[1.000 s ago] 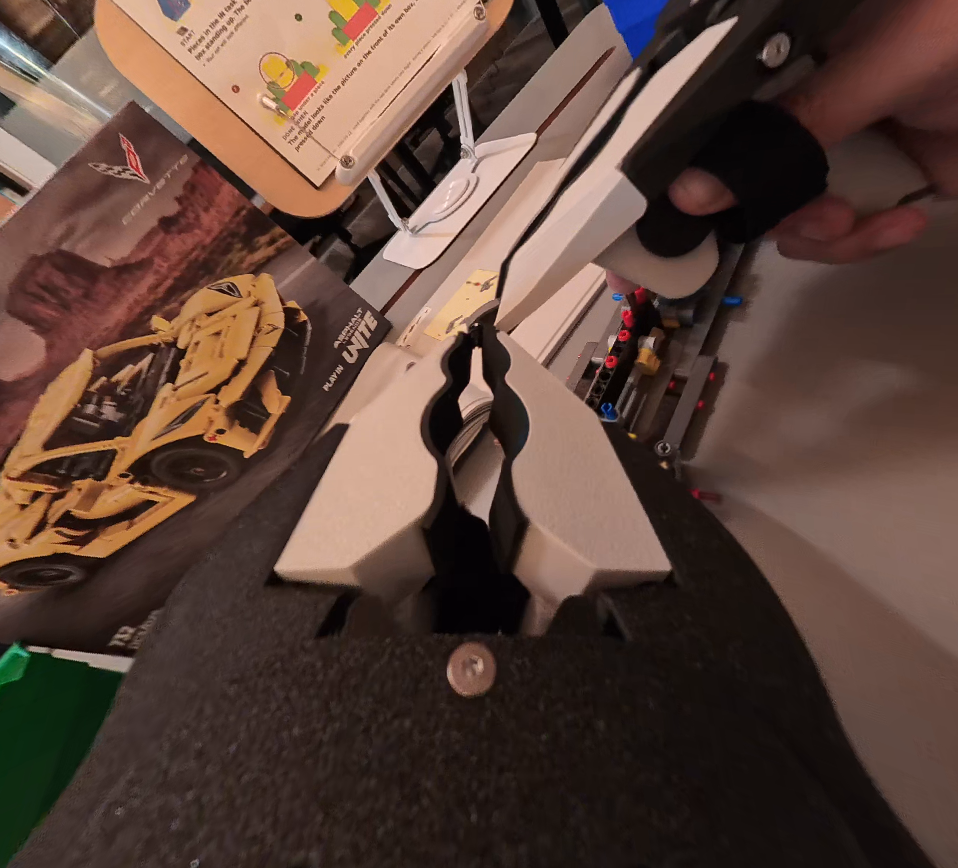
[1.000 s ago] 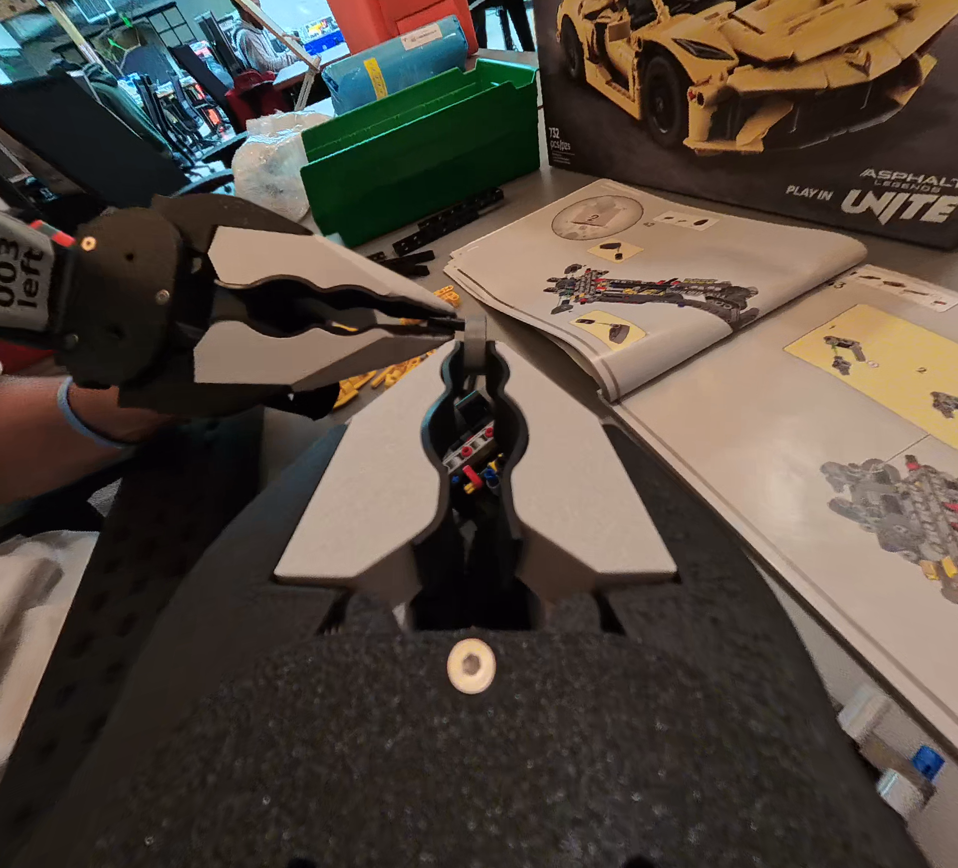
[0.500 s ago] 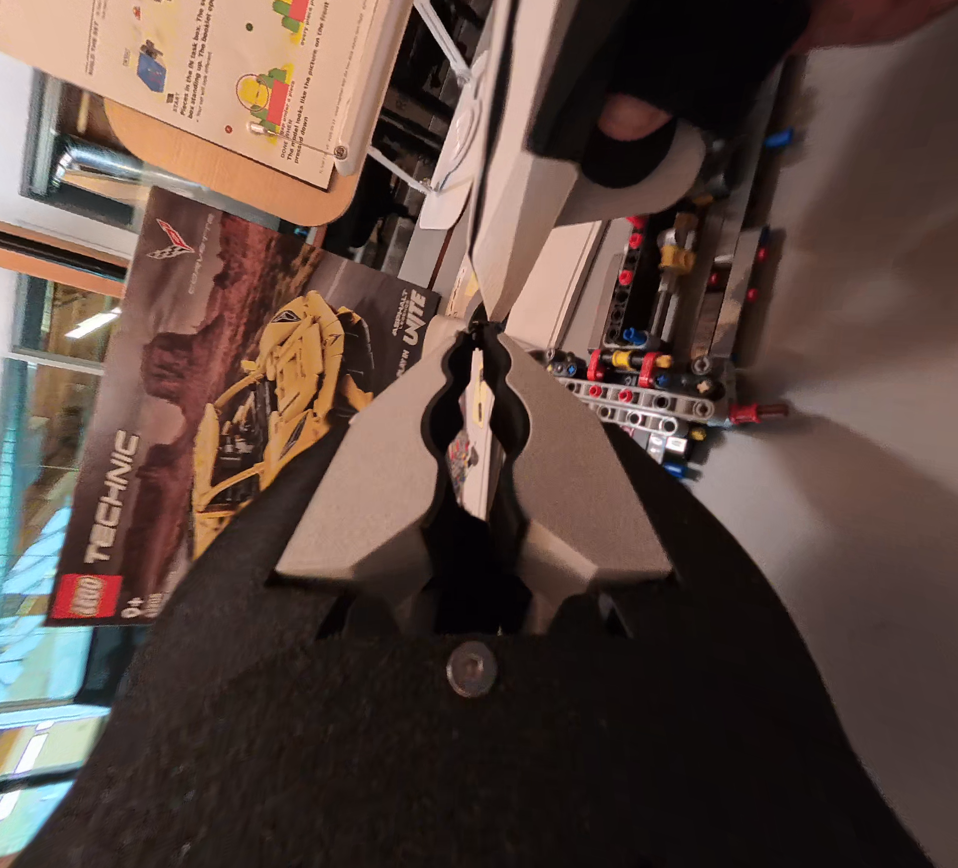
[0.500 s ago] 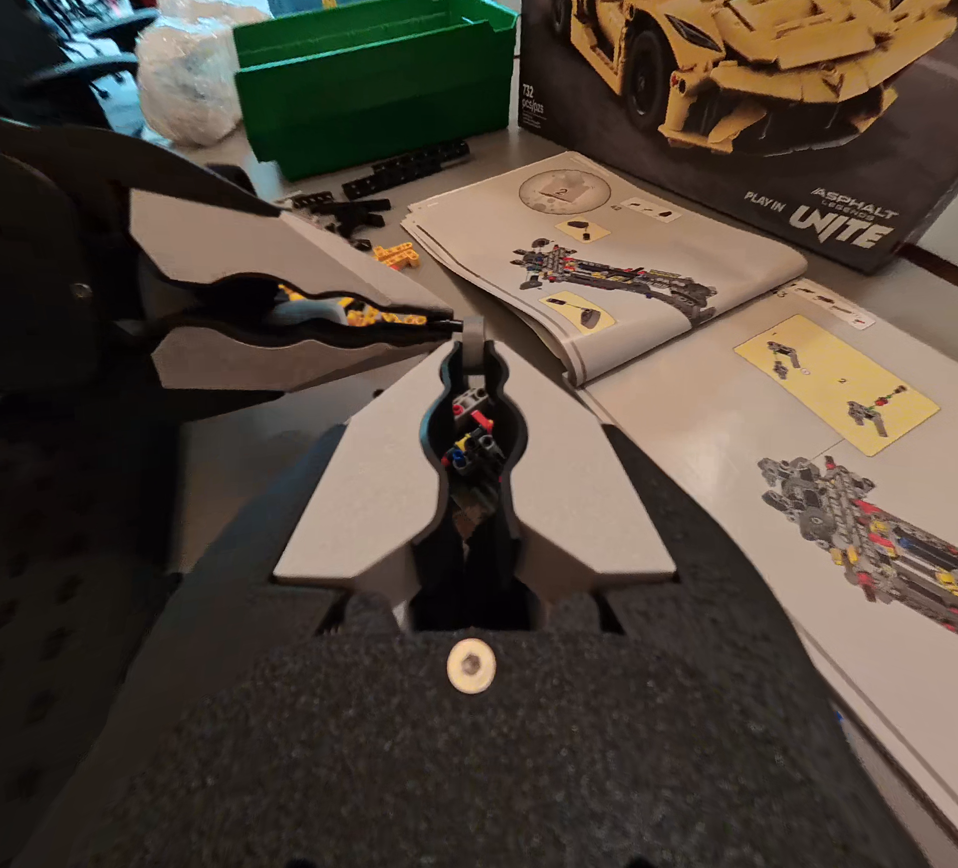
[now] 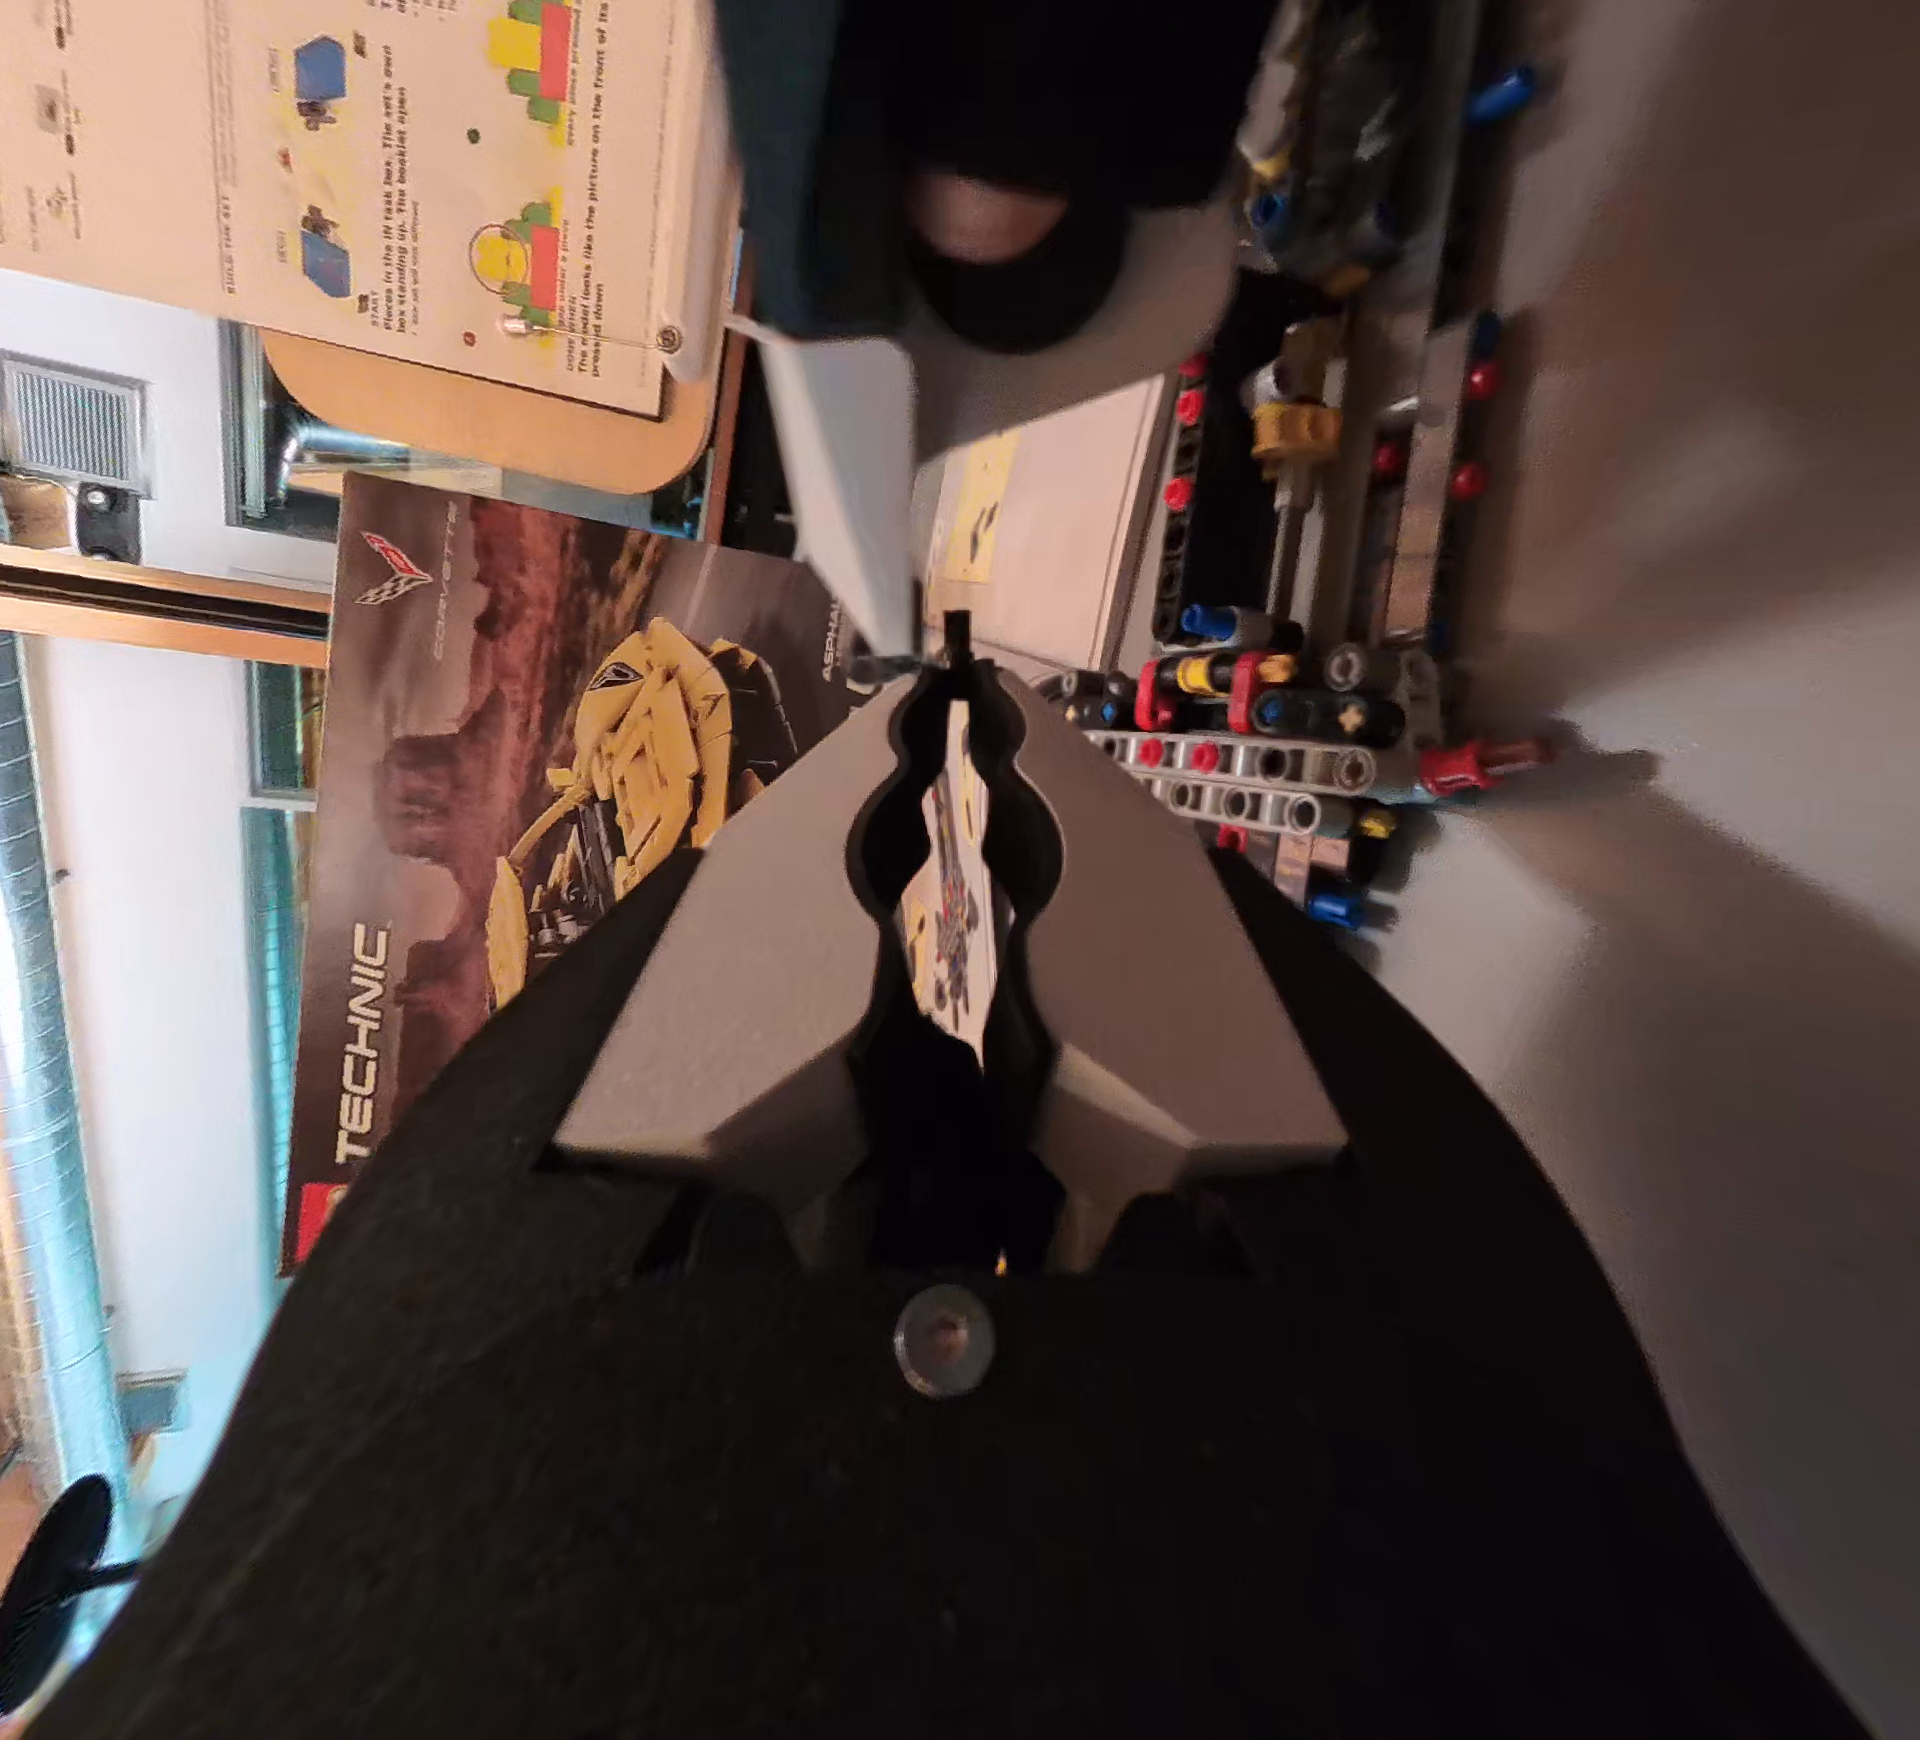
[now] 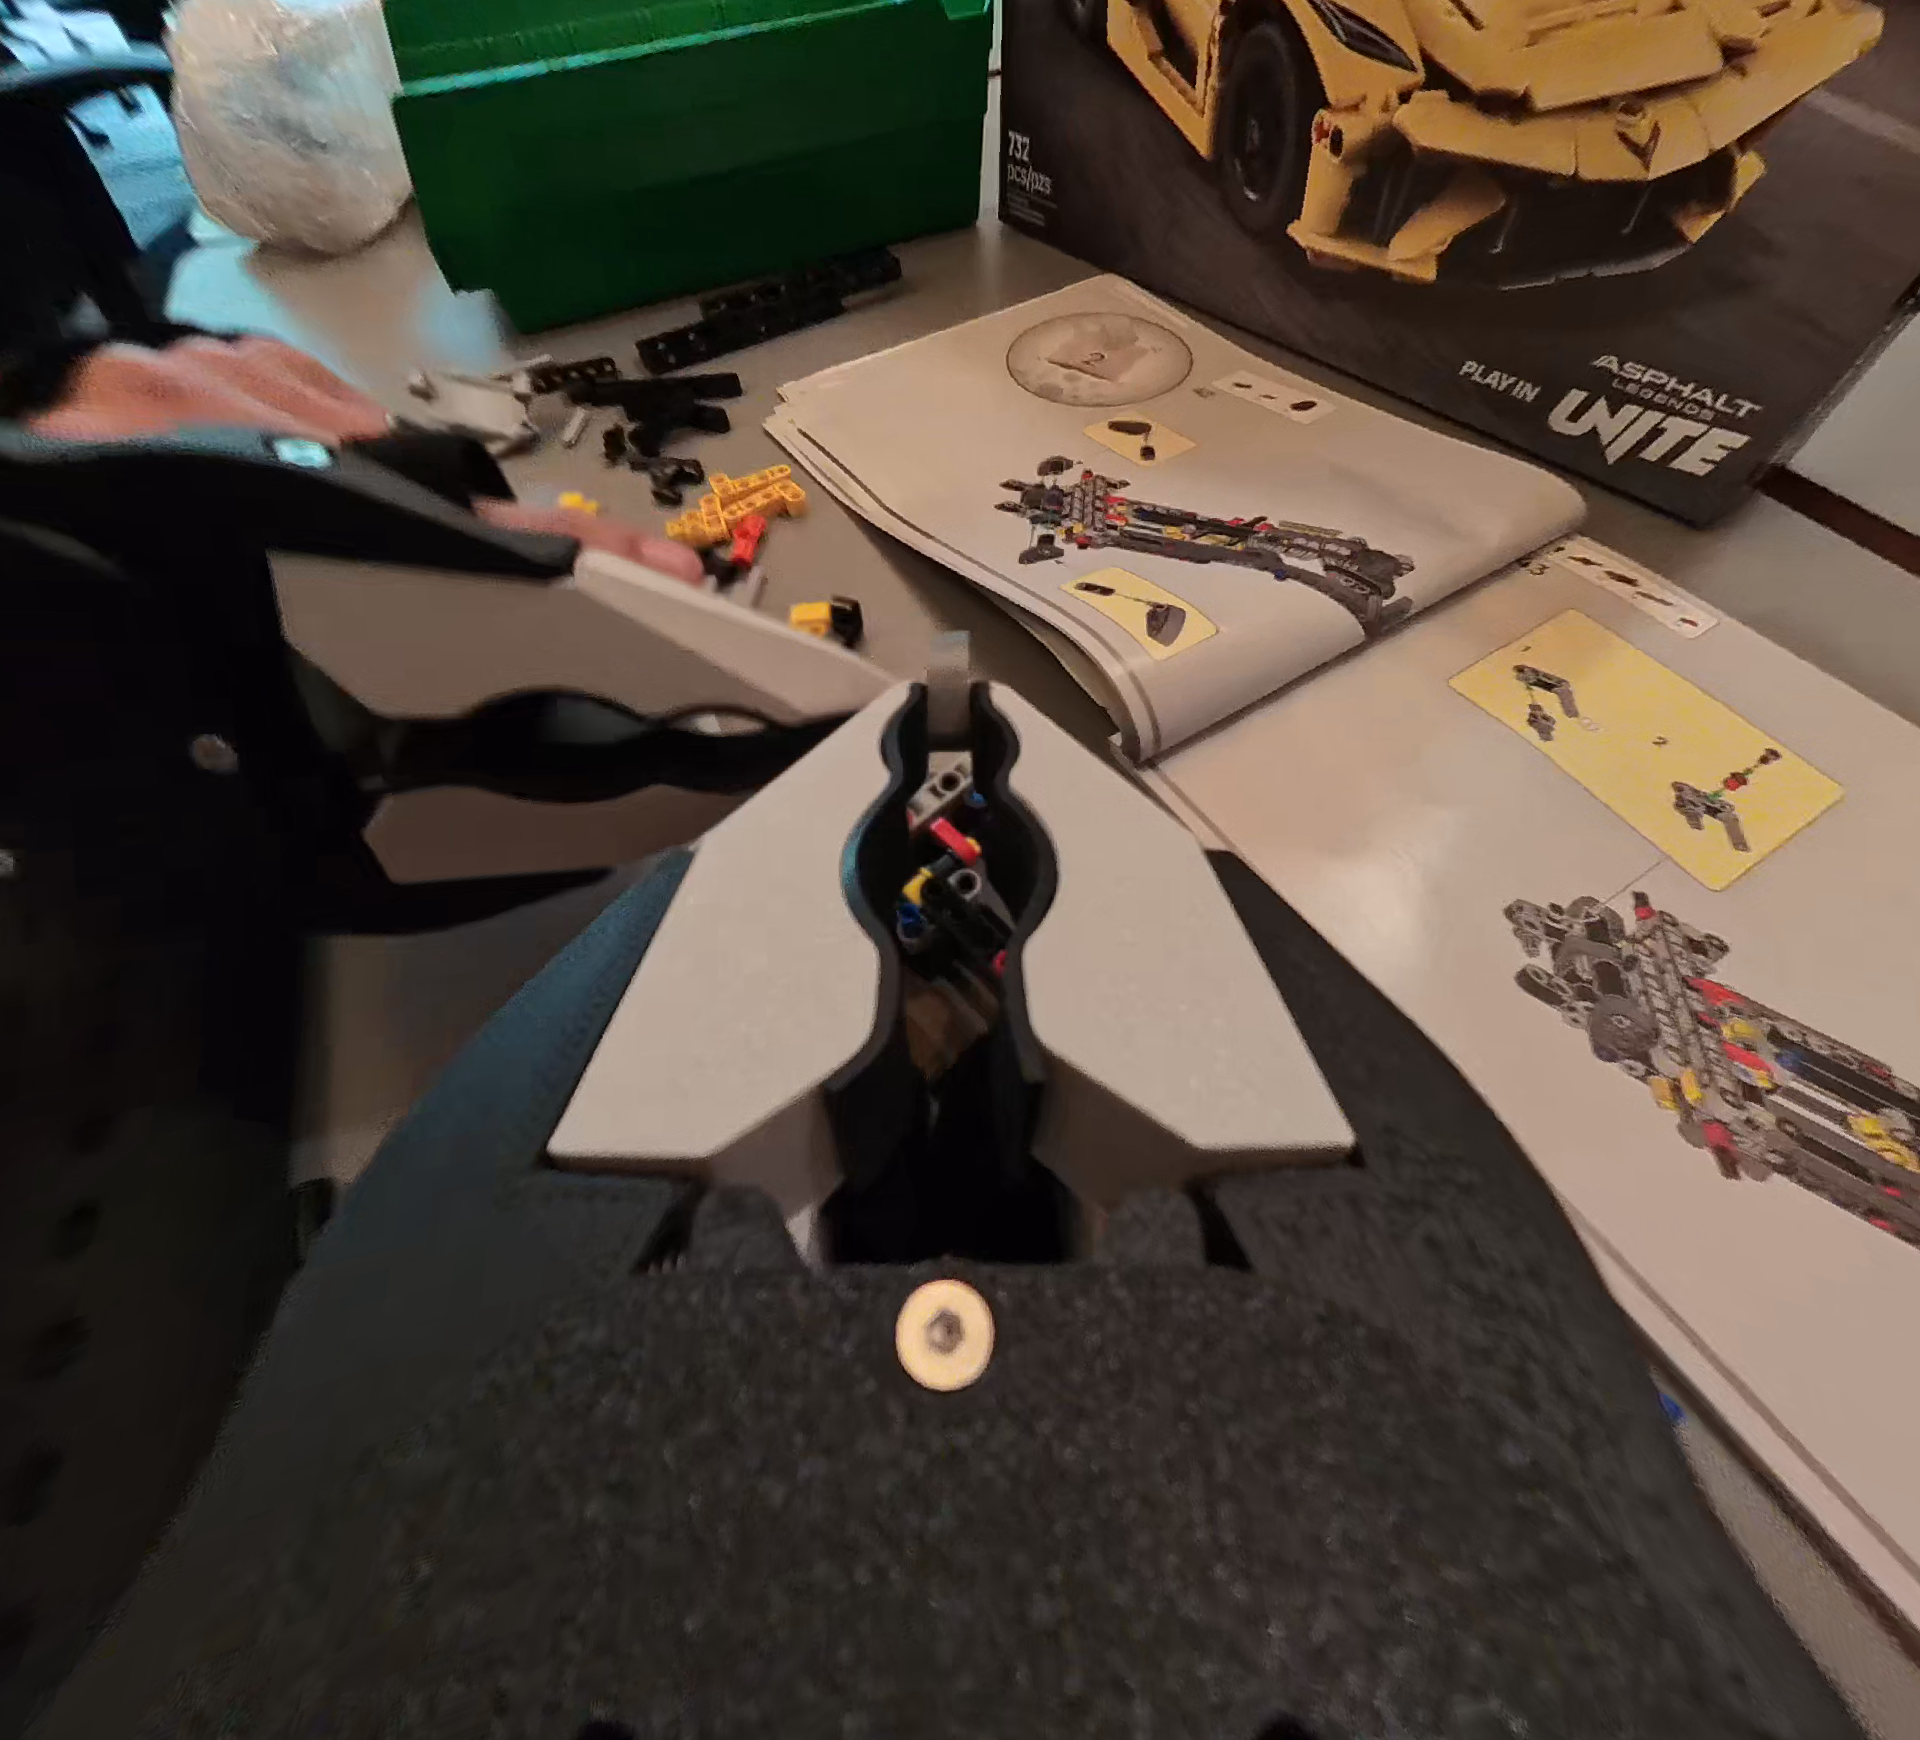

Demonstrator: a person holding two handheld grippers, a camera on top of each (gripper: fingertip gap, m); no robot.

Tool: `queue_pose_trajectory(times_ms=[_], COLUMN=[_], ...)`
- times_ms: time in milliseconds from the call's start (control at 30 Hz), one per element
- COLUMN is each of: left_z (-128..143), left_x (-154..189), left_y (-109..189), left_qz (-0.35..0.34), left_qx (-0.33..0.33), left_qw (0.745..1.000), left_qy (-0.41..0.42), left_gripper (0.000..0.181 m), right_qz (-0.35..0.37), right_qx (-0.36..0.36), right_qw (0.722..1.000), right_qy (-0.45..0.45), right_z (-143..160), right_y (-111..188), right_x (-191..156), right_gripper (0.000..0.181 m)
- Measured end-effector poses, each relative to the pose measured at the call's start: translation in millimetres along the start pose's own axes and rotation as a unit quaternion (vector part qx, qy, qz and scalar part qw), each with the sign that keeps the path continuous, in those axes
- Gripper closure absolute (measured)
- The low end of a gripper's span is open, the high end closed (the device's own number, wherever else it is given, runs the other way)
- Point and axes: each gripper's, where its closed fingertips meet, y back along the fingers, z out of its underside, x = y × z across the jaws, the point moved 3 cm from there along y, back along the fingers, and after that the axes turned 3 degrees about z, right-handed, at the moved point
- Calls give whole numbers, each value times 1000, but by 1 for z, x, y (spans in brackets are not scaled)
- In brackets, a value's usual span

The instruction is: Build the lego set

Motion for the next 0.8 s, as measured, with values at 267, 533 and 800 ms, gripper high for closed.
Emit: queue_pose_trajectory(times_ms=[267, 533, 800], left_z=[6, 4, 18], left_x=[-14, -26, -18], left_y=[1, 8, 12], left_qz=[45, 276, 407], left_qx=[42, 188, 212], left_qw=[972, 729, 533], left_qy=[226, 598, 711], left_gripper=[178, 178, 179], right_qz=[63, 73, -28], right_qx=[27, 69, 85], right_qw=[994, 980, 988], right_qy=[82, 174, 129], right_z=[-9, -17, -14], right_y=[10, 9, 12], right_x=[13, 0, -10], right_gripper=[175, 175, 175])
